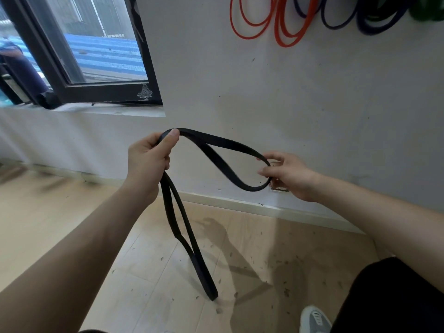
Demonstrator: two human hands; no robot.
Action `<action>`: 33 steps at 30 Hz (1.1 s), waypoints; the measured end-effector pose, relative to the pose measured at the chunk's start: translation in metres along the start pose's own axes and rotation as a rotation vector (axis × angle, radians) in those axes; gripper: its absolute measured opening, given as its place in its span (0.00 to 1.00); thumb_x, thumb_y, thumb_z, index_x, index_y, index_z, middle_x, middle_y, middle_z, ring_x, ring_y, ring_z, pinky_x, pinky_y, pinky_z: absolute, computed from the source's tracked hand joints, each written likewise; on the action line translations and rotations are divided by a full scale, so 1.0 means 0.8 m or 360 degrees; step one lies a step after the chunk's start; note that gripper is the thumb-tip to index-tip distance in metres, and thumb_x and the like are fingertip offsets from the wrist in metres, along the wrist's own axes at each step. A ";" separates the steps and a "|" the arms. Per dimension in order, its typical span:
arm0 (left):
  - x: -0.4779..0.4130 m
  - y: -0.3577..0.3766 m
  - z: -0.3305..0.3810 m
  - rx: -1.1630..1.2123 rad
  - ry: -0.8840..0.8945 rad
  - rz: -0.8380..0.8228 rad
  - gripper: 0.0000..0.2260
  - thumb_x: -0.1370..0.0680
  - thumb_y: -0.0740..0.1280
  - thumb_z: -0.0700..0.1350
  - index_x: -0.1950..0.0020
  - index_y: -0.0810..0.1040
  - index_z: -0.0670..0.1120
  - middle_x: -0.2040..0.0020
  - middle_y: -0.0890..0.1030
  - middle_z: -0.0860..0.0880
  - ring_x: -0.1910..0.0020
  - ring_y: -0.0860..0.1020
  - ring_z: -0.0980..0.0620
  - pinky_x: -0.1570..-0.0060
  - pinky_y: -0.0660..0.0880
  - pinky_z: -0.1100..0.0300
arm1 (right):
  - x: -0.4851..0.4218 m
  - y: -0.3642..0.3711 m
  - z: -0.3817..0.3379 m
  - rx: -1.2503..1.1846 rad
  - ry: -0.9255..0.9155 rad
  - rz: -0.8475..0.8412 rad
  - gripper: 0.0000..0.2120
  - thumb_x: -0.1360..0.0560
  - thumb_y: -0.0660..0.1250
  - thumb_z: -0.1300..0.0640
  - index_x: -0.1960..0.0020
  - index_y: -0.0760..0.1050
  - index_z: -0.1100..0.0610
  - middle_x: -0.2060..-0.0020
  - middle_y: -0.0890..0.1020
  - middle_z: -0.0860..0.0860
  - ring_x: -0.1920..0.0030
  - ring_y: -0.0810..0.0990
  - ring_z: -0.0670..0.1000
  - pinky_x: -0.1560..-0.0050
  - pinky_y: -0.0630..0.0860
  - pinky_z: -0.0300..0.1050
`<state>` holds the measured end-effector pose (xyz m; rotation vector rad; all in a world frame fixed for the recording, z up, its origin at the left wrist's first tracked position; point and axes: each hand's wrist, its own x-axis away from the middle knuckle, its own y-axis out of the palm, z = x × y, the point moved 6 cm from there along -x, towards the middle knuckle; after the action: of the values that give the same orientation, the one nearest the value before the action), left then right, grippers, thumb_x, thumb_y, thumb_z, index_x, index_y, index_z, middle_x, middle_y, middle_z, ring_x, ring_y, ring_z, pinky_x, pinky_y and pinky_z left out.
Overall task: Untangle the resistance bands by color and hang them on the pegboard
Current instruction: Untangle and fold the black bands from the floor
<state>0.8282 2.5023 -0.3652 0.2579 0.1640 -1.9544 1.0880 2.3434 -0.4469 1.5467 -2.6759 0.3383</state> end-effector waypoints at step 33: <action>0.007 -0.005 -0.005 -0.0084 -0.0048 -0.0025 0.15 0.21 0.72 0.50 0.49 0.83 0.36 0.67 0.66 0.50 0.69 0.64 0.53 0.64 0.64 0.60 | 0.004 -0.011 0.000 0.0195 -0.0137 -0.0032 0.10 0.25 0.71 0.69 0.50 0.80 0.55 0.58 0.80 0.55 0.60 0.79 0.50 0.57 0.79 0.43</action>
<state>0.8228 2.4996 -0.3702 0.1929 0.1984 -1.9654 1.0936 2.3365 -0.4448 1.6569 -2.7496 0.4531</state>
